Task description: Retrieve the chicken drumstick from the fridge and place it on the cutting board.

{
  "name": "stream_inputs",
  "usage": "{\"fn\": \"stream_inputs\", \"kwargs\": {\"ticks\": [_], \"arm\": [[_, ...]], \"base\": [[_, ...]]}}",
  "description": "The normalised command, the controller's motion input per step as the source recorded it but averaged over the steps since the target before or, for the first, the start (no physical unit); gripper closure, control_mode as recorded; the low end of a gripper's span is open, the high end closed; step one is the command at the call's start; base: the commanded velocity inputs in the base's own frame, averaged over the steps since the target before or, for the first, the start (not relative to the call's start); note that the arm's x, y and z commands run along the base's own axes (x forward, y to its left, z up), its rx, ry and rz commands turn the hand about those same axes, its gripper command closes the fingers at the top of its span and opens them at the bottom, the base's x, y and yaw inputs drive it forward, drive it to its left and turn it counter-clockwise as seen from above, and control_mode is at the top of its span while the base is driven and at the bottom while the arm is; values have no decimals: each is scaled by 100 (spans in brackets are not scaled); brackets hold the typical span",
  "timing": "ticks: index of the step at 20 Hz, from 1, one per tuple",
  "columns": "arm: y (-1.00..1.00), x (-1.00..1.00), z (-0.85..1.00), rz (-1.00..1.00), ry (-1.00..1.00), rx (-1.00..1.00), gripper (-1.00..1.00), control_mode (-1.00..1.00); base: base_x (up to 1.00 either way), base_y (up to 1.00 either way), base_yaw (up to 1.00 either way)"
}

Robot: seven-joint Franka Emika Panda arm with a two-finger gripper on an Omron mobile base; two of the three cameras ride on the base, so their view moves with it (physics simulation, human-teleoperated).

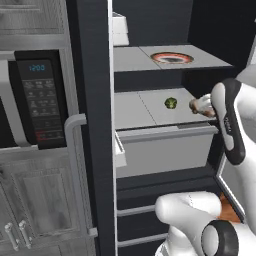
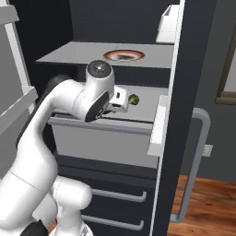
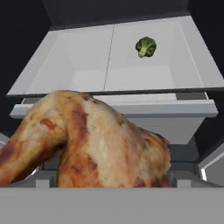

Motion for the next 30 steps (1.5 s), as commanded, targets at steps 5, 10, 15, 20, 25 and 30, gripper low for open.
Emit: {"fn": "stream_inputs", "kwargs": {"ticks": [5, 10, 15, 20, 25, 30], "arm": [[29, -70, -79, 5, -1, -12, 100, -100], [0, -23, -18, 0, -40, -1, 100, -100], [0, -1, 0, 0, 1, 0, 100, 100], [0, 0, 0, 0, 0, 0, 100, 100], [0, 0, 0, 0, 0, 0, 100, 100], [0, 0, 0, 0, 0, 0, 100, 100]], "base": [[0, 0, 0], [0, 0, 0], [-53, 2, 6], [-100, 0, 13], [-96, 0, 0], [-60, 0, -48]]}}
